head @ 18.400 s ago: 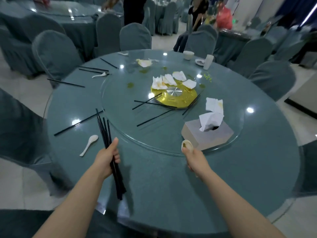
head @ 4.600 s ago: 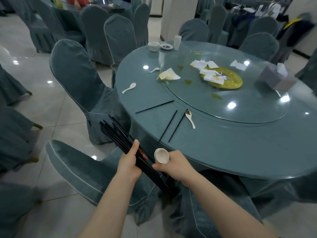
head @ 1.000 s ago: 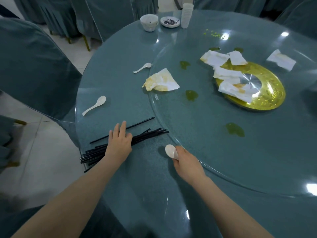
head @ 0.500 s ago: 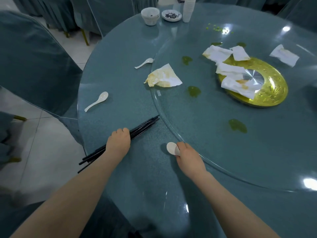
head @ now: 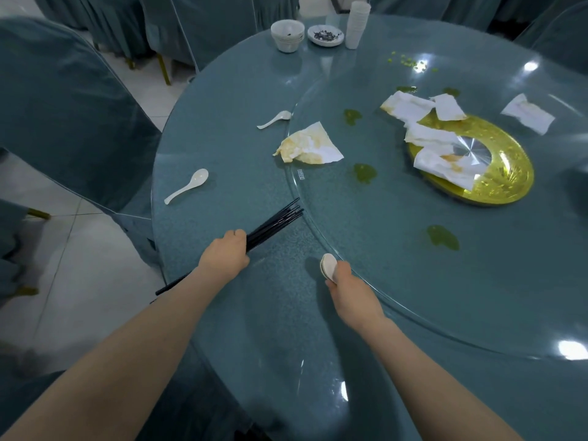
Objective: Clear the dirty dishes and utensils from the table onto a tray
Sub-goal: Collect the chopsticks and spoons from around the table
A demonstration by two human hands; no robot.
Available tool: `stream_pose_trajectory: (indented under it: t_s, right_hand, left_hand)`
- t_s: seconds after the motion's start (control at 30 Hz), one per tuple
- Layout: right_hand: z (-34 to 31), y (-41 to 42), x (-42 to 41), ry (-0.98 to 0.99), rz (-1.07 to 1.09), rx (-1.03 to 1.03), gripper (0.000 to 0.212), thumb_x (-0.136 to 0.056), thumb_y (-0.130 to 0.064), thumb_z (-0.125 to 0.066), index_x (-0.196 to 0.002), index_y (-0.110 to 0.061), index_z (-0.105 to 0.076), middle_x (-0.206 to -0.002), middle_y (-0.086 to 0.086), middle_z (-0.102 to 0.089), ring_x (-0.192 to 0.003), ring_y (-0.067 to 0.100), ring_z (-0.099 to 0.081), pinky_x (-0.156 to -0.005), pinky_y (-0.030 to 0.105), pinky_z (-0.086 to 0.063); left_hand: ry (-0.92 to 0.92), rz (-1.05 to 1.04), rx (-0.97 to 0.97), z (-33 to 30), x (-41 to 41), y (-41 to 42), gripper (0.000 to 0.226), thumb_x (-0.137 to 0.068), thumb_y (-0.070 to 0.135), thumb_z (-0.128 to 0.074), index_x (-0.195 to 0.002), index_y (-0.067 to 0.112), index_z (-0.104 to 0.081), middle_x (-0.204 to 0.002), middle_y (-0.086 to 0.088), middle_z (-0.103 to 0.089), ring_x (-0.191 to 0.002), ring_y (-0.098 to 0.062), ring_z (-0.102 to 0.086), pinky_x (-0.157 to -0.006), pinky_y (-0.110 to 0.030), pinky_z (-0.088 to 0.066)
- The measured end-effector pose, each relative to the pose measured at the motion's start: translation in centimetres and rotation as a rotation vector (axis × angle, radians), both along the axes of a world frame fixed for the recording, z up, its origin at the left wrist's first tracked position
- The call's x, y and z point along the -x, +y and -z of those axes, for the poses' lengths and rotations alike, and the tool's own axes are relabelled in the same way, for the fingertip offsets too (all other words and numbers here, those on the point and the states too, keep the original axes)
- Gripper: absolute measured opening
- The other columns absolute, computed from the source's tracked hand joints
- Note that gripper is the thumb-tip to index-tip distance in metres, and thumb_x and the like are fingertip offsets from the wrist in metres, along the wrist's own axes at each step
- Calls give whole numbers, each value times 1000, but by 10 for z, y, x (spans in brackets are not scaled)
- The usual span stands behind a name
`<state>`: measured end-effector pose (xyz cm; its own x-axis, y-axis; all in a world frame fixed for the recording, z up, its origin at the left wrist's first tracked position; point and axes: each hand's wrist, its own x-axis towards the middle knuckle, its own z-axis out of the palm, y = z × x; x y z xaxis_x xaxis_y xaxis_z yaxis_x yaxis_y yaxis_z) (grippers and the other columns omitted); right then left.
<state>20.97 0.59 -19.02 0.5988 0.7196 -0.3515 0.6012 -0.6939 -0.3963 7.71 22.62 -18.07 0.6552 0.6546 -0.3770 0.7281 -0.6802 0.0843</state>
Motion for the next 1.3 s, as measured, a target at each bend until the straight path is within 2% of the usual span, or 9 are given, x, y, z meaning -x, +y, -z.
stream_pose_trajectory:
  t_s: [0.13,0.3,0.43,0.57,0.73,0.9,1.07,1.17,1.3]
  right_hand:
    - [-1,0,-4,-14,48,-15,26,-99,-34,-43,-104,-10,-34,-91,14,-63,-69,32,-48,-56,35,-37]
    - [-6,-1,-11,-38,195,-60,33,-95,-44,-49,-93,-18,-28,-78,4,-51,-67,31,-47,-56,34,-36]
    - [-6,-5,-14,-14,213,-64,33,-95,-44,-47,-90,-18,-28,-74,2,-50,-65,30,-47,-53,33,-34]
    - [-6,-6,-15,-10,225,-81,32,-95,-44,-48,-90,-18,-29,-73,1,-48,-65,30,-47,-54,33,-34]
    - [-6,-6,-15,13,238,-100,33,-94,-43,-50,-91,-18,-29,-76,1,-49,-69,29,-47,-57,33,-36]
    - [-5,-8,-13,10,222,-114,34,-93,-41,-54,-88,-16,-30,-81,2,-50,-71,29,-47,-58,33,-35]
    - [-10,-4,2,25,134,-112,43,-88,-48,-61,-79,-17,-32,-76,-2,-47,-71,25,-44,-55,33,-28]
    - [-18,10,18,14,0,-75,50,-84,-57,-60,-65,-21,-31,-60,-7,-42,-65,23,-44,-51,31,-26]
    - [-34,36,60,2,-163,-24,54,-87,-68,-43,-65,-19,-43,-63,0,-62,-69,27,-59,-58,34,-44]
  left_hand:
    - [-188,-178,158,-12,-4,2,21,-89,21,-53,-96,10,-36,-87,-12,-53,-76,-28,-50,-63,-35,-39]
    - [-830,-443,317,-34,-13,-11,15,-84,14,-53,-91,23,-44,-68,4,-49,-52,-5,-45,-46,-22,-38]
    - [-1200,-537,294,-53,-17,-24,22,-88,16,-54,-81,33,-41,-65,5,-46,-46,-3,-42,-42,-13,-35]
    - [-1263,-524,299,-54,-17,-34,24,-91,13,-56,-83,32,-44,-68,7,-52,-49,2,-51,-42,-9,-38]
    - [-1120,-566,311,-32,-8,-43,8,-92,19,-56,-94,20,-49,-71,1,-52,-60,-14,-49,-55,-32,-45]
    - [-1098,-599,321,-22,-1,-49,6,-92,20,-54,-93,20,-48,-67,2,-48,-53,-13,-44,-49,-27,-40]
    - [-1262,-957,416,-25,33,-48,16,-92,23,-59,-81,27,-47,-61,1,-54,-49,-4,-53,-56,-27,-42]
    - [-1434,-1209,623,-28,67,-48,17,-93,16,-58,-81,21,-47,-49,5,-53,-45,-11,-51,-55,-31,-46]
    - [-1600,-1361,763,-43,128,-53,14,-93,11,-58,-83,16,-49,-58,0,-51,-45,-13,-51,-49,-30,-48]
